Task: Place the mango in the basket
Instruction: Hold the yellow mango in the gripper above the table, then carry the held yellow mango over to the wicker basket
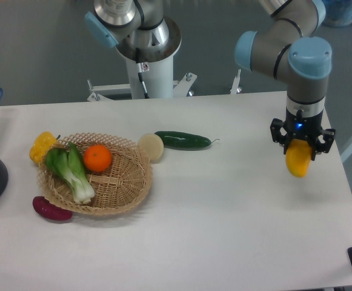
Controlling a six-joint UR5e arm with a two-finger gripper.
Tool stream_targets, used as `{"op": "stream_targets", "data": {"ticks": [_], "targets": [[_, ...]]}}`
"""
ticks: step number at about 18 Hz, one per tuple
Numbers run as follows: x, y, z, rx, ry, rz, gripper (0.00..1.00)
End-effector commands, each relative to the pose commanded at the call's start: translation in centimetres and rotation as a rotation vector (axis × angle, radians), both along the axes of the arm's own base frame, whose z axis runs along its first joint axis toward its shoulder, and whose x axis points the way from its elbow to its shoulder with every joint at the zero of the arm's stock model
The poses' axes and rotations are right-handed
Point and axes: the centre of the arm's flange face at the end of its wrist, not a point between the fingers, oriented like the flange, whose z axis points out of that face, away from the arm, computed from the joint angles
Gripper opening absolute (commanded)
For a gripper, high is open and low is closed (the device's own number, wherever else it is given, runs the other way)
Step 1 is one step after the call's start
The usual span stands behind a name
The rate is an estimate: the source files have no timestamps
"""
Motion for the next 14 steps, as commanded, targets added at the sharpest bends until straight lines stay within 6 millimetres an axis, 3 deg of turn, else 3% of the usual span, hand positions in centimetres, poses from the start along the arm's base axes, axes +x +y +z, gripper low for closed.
{"op": "stream_targets", "data": {"ticks": [8, 12, 14], "targets": [[0.9, 2.0, 0.1, 0.015, -0.002, 0.002, 0.52], [5.1, 6.9, 0.6, 0.025, -0.002, -0.049, 0.51], [8.5, 10.1, 0.7, 0.027, -0.006, -0.1, 0.52]]}}
